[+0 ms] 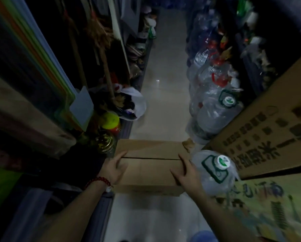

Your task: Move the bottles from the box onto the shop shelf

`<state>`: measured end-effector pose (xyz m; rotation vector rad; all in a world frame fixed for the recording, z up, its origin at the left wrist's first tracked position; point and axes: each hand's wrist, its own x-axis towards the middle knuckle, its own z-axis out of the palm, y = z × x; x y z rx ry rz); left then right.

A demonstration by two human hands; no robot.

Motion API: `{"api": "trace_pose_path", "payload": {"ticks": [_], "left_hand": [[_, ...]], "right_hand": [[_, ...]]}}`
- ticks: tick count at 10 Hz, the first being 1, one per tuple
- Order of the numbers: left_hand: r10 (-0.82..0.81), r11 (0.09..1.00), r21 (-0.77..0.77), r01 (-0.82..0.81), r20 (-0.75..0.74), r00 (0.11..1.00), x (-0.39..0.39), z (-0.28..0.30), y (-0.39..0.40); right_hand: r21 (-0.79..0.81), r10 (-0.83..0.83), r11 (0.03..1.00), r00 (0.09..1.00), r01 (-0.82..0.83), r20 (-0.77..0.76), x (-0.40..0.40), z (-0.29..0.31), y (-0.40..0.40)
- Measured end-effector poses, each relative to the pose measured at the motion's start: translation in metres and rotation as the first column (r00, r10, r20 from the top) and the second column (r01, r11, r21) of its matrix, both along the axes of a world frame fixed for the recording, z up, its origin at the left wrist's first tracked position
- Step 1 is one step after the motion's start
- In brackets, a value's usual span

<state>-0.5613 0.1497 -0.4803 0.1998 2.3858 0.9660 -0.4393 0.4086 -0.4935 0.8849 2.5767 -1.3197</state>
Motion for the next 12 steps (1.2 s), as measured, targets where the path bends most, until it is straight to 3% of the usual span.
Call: {"api": "trace_pose_path", "payload": {"ticks": [4,6,9,11,12], "left_hand": [[-0.027,1.0,0.004,0.026,0.008,1.0,-0.004,-0.268,0.002],[-0.022,0.998,-0.067,0.019,-0.042,0.999,-0.009,-0.365,0.009],[0.099,0.986,-0.12,-0.116,-0.137,0.986,0.016,-0.382,0.026],[-0.154,0.908,-0.416,0.05,-0.219,0.964,0.017,-0.32,0.038],[-0.176,0.917,-0.388,0.09,-0.191,0.966,0.021,-0.26,0.04]], "right_hand": [[0.035,-0.076,0.997,0.997,0.075,0.021,0.008,-0.263,-0.009],[0.061,-0.087,0.994,0.996,0.086,0.022,0.009,-0.352,-0.01],[0.163,-0.075,0.985,0.995,0.064,0.066,0.013,-0.379,-0.011],[0.353,0.053,0.917,0.935,-0.185,0.351,0.004,-0.32,-0.004],[0.344,0.131,0.905,0.933,-0.251,0.335,0.005,-0.259,0.006]]}}
